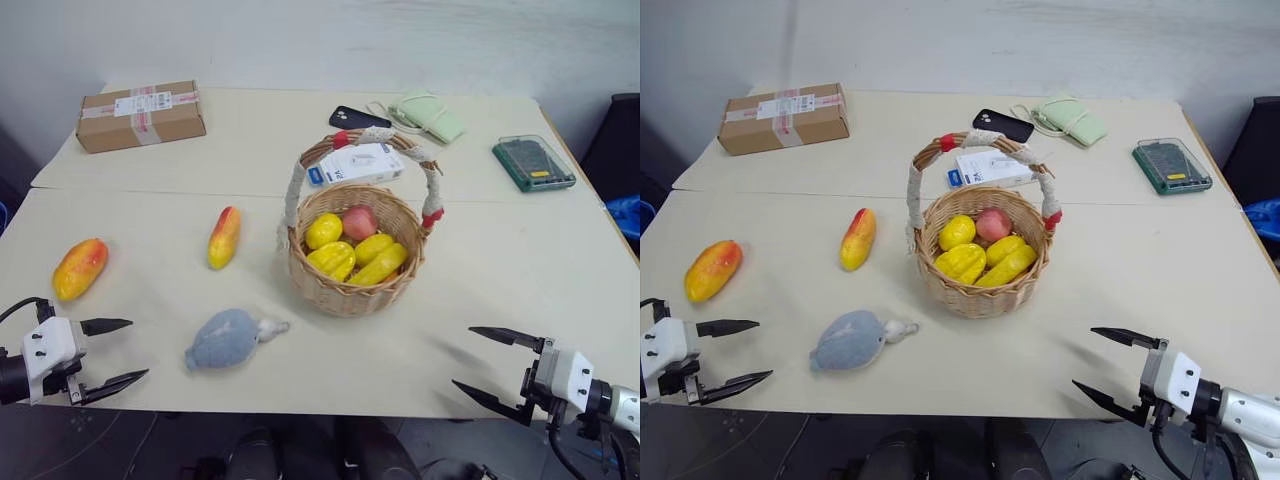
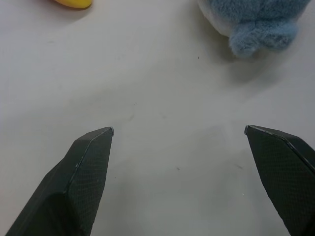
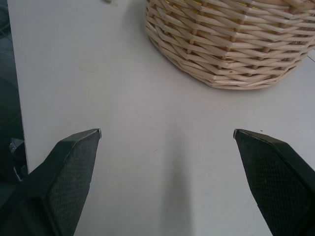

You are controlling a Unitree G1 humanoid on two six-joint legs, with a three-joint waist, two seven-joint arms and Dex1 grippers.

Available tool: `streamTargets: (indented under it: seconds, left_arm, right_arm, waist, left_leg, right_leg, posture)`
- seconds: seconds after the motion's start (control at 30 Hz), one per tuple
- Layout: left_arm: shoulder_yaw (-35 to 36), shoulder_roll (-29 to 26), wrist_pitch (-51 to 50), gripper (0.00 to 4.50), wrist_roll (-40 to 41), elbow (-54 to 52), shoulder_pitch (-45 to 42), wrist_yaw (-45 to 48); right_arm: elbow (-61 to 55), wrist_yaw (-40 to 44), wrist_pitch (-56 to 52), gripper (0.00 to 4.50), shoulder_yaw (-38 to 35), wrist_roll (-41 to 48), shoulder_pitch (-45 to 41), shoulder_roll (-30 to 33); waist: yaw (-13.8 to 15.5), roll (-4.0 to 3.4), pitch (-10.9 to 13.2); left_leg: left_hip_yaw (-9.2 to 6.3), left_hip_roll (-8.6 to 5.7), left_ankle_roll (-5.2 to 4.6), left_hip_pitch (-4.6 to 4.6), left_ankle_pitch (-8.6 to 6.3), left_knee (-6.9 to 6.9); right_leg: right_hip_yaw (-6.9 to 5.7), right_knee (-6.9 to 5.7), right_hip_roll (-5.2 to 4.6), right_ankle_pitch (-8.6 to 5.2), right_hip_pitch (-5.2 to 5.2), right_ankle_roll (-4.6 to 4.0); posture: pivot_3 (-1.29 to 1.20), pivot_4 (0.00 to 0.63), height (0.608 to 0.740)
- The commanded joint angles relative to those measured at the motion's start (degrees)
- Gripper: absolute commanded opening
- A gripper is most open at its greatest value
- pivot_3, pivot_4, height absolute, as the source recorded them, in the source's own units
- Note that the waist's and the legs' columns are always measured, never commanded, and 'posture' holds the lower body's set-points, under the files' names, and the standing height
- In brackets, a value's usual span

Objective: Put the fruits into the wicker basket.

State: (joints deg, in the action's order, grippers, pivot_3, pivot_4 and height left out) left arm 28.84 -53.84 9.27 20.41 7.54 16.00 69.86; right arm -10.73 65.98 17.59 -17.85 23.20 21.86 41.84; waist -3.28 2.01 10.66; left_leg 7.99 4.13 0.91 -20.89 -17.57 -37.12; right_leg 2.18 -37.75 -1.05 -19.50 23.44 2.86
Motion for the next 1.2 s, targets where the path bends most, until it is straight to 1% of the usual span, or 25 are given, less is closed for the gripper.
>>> streamTargets:
  seconds: [0.03, 0.1, 0.23, 0.33, 0.4, 0.43, 0.47, 0.5, 0.6, 0.73, 0.83, 0.93, 1.07, 1.2]
  left_arm:
    - [0.49, 0.18, -0.35, 4.5, 1.31, -0.63, -0.32, 0.33]
    - [0.37, -0.01, -1.77, 4.5, 1.6, -1.4, -0.02, 0.43]
    - [0.69, -1.03, -7.82, 4.5, 4.32, -3.71, 1.25, 2.51]
    - [1.97, -3.52, -13.52, 4.5, 7.22, -4.06, 1.82, 6.29]
    - [2.7, -5.15, -17.31, 4.5, 9.28, -4.77, 1.45, 8.12]
    - [2.63, -7.58, -23.37, 4.5, 11.25, -6.02, 2.5, 10.05]
    - [2.78, -11.86, -33.2, 4.5, 13.74, -8.44, 5.26, 12.87]
    - [3.16, -12.84, -36.52, 4.5, 15.86, -10.24, 4.6, 13.07]
    - [1.96, -10.75, -36.19, 4.5, 18.41, -13.9, -3.08, 8.63]
    - [-2.12, -7.9, -36.28, 4.5, 17.9, -18.85, -8.14, 6.23]
    - [-5.15, -5.79, -34.33, 4.5, 15.63, -20.36, -9.91, 4.46]
    - [-8.74, -3.59, -31.15, 4.5, 12.51, -19.61, -11.0, 3.26]
    - [-13.88, 1.14, -28.33, 4.5, 10.0, -19.14, -13.9, 0.68]
    - [-19.7, 6.0, -22.98, 4.5, 4.41, -17.9, -16.21, -2.61]
  right_arm:
    - [0.38, 1.59, 1.5, 4.46, -0.05, 2.23, 0.24, -0.39]
    - [0.59, 1.92, 1.43, 4.46, 0.02, 2.58, 0.63, -0.81]
    - [0.91, 3.15, 3.02, 4.46, 0.44, 4.02, 1.23, -2.83]
    - [-0.95, 3.51, 2.72, 4.46, 0.87, 6.13, 1.42, -3.92]
    - [-3.75, 2.77, 0.34, 4.46, 1.22, 8.73, 1.53, -4.28]
    - [-5.07, 2.37, -0.5, 4.46, 1.45, 9.3, 1.54, -4.27]
    - [-7.32, 1.76, -1.76, 4.46, 1.96, 10.4, 1.32, -4.32]
    - [-10.25, 0.35, -3.24, 4.46, 2.62, 11.37, 0.86, -4.55]
    - [-18.3, -3.58, -6.56, 4.46, 5.56, 13.01, -1.63, -5.65]
    - [-22.77, -6.54, -9.55, 4.46, 7.86, 13.08, -4.2, -6.14]
    - [-23.69, -7.51, -10.34, 4.46, 7.85, 12.94, -4.4, -6.18]
    - [-23.97, -8.02, -10.79, 4.46, 7.5, 12.9, -4.41, -6.09]
    - [-23.64, -8.21, -11.46, 4.46, 7.44, 12.95, -4.59, -5.87]
    - [-23.56, -8.78, -12.39, 4.46, 7.67, 13.0, -4.71, -6.09]
  waist:
    - [-0.01, 0.0, 0.0]
    - [0.02, 0.0, 0.0]
    - [0.04, 0.01, -0.01]
    - [0.01, 0.02, -0.01]
    - [-0.01, 0.0, 0.0]
    - [-0.02, 0.01, 0.0]
    - [-0.06, 0.05, -0.02]
    - [-0.16, 0.15, -0.06]
    - [-0.05, -0.04, -0.03]
    - [0.13, -0.05, -0.03]
    - [0.16, -0.04, -0.03]
    - [0.07, 0.0, -0.05]
    - [0.14, 0.02, -0.06]
    - [0.18, 0.09, -0.1]
  left_leg:
    - [0.0, 0.0, 0.0, 0.0, 0.0, 0.0]
    - [0.02, 0.0, 0.0, 0.01, 0.0, 0.0]
    - [0.01, 0.0, 0.0, 0.01, 0.0, -0.01]
    - [0.02, 0.01, 0.01, 0.04, 0.0, -0.02]
    - [0.01, 0.01, 0.03, 0.05, 0.01, -0.04]
    - [0.02, 0.01, 0.04, 0.07, 0.02, -0.04]
    - [0.02, 0.01, 0.04, 0.1, 0.02, -0.05]
    - [0.01, 0.03, 0.06, 0.1, 0.03, -0.05]
    - [0.01, 0.0, 0.1, 0.25, 0.05, -0.03]
    - [-0.03, -0.03, 0.12, 0.35, 0.05, 0.0]
    - [0.0, -0.01, 0.26, 0.32, 0.05, -0.01]
    - [0.07, 0.02, 0.28, 0.3, 0.04, -0.06]
    - [0.17, 0.03, 0.24, 0.38, 0.02, -0.09]
    - [0.19, 0.05, 0.24, 0.39, 0.02, -0.12]
  right_leg:
    - [0.0, 0.0, 0.0, 0.0, 0.0, 0.0]
    - [0.01, -0.01, 0.0, 0.0, 0.0, 0.0]
    - [0.0, -0.02, 0.01, 0.0, -0.01, 0.0]
    - [0.0, -0.05, 0.01, 0.0, -0.02, 0.0]
    - [0.01, -0.08, 0.03, 0.0, -0.02, 0.0]
    - [0.01, -0.11, 0.03, 0.0, -0.02, 0.0]
    - [0.02, -0.17, 0.03, -0.01, -0.03, -0.01]
    - [0.02, -0.16, 0.04, -0.01, -0.03, -0.01]
    - [0.02, -0.21, -0.02, -0.03, -0.15, -0.05]
    - [0.01, -0.18, 0.01, -0.03, -0.27, -0.05]
    - [0.04, -0.1, 0.05, -0.04, -0.26, -0.06]
    - [0.13, -0.08, 0.13, -0.05, -0.24, -0.06]
    - [0.27, -0.13, 0.18, -0.04, -0.25, -0.05]
    - [0.34, -0.15, 0.26, -0.02, -0.26, -0.02]
  posture:
    - [0.0, 0.15, 0.74]
    - [0.0, 0.15, 0.74]
    - [0.0, 0.15, 0.74]
    - [0.0, 0.15, 0.74]
    - [0.0, 0.15, 0.74]
    - [0.0, 0.15, 0.74]
    - [0.0, 0.15, 0.74]
    - [0.0, 0.15, 0.74]
    - [0.0, 0.15, 0.74]
    - [0.0, 0.15, 0.74]
    - [0.0, 0.15, 0.74]
    - [0.0, 0.15, 0.74]
    - [0.0, 0.15, 0.74]
    - [0.0, 0.15, 0.74]
